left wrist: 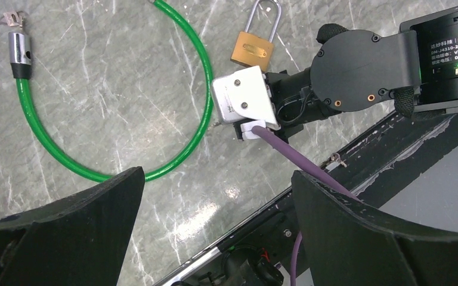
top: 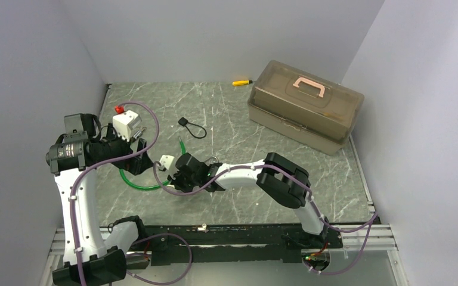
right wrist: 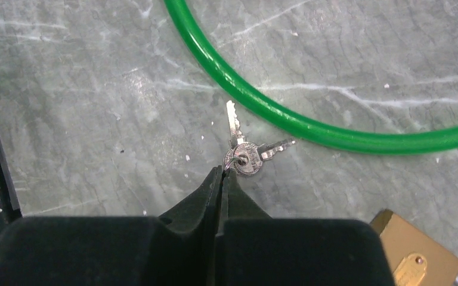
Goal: Unlock with the key
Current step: Pick up the key from the center of the board.
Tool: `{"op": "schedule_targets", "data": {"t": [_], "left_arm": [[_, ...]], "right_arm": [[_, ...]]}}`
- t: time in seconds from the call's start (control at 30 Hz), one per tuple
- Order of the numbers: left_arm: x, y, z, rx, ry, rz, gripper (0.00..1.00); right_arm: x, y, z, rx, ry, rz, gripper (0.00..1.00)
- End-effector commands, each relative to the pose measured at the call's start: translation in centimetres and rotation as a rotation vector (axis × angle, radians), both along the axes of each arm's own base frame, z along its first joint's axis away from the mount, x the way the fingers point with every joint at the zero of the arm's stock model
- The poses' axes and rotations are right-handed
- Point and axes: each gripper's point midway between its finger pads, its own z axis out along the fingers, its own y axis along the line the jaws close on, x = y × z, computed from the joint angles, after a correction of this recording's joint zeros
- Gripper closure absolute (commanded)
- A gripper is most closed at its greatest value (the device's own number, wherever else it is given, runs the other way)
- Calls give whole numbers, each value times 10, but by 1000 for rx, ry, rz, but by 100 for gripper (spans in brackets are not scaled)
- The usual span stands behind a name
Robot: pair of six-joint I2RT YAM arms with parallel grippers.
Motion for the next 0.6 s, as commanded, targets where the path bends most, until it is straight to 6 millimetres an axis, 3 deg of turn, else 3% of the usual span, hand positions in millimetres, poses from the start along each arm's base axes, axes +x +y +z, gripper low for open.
{"op": "schedule_targets", "data": {"t": [0.0, 0.37, 0.57], "left_arm": [[-8, -10, 6, -32, -27, -45, 1], [-9, -13, 2, -51, -14, -68, 1], [-8, -11, 4, -36, -27, -67, 1]], "right_arm": [[1, -22, -1, -27, -20, -49, 100], [-11, -55, 31, 31, -2, -107, 100], [-19, -59, 37, 26, 14, -60, 100]]}}
